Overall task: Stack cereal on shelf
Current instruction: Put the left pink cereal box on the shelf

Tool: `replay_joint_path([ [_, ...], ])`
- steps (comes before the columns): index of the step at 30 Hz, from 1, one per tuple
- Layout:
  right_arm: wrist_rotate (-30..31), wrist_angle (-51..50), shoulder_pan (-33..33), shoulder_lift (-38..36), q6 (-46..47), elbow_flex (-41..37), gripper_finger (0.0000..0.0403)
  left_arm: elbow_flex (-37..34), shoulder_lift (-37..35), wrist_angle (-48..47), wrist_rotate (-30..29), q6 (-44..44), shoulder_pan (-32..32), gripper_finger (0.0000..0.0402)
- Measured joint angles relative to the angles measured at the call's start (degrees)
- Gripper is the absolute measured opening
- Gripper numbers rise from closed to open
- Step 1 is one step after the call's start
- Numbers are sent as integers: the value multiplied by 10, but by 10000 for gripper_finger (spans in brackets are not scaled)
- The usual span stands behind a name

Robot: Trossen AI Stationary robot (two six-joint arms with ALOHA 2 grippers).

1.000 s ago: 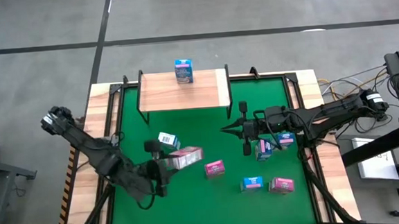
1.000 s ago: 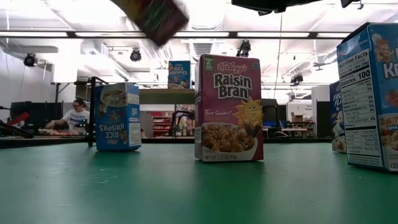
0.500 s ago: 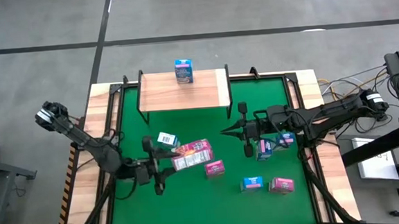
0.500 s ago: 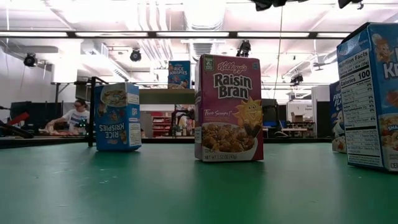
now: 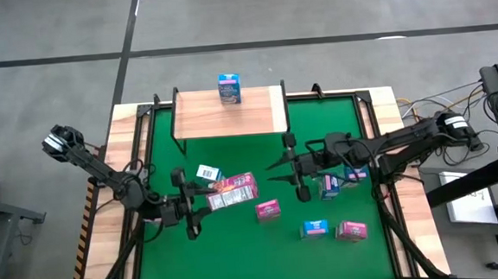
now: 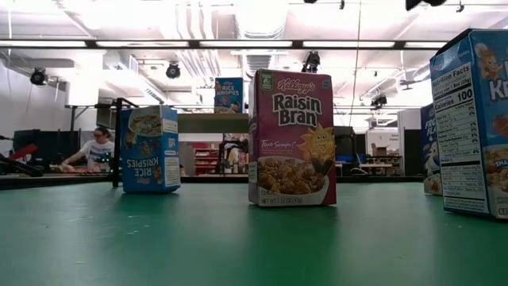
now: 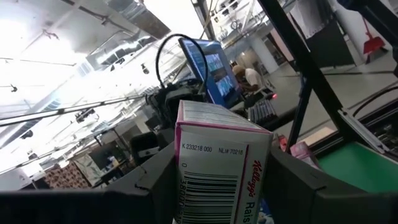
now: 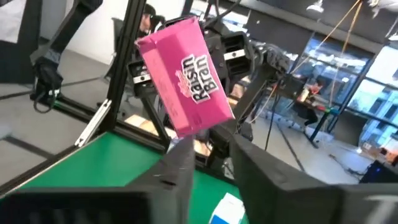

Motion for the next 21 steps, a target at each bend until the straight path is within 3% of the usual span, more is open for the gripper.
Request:
replay_joint_path([
  [4,-43,-72,0,12,-10,46,192,-1,0,0,0,-2,0,175],
  [11,-47,-88,-1,60,-60,101,285,-2,0,1,14,-6,0,175],
  [16,-53,-94,0,95,-86,136,311,-2,0,1,14,-6,0,175],
  [21,-57,-118,0,111,-92,162,304,-4,1,-4,9,-9,0,175],
])
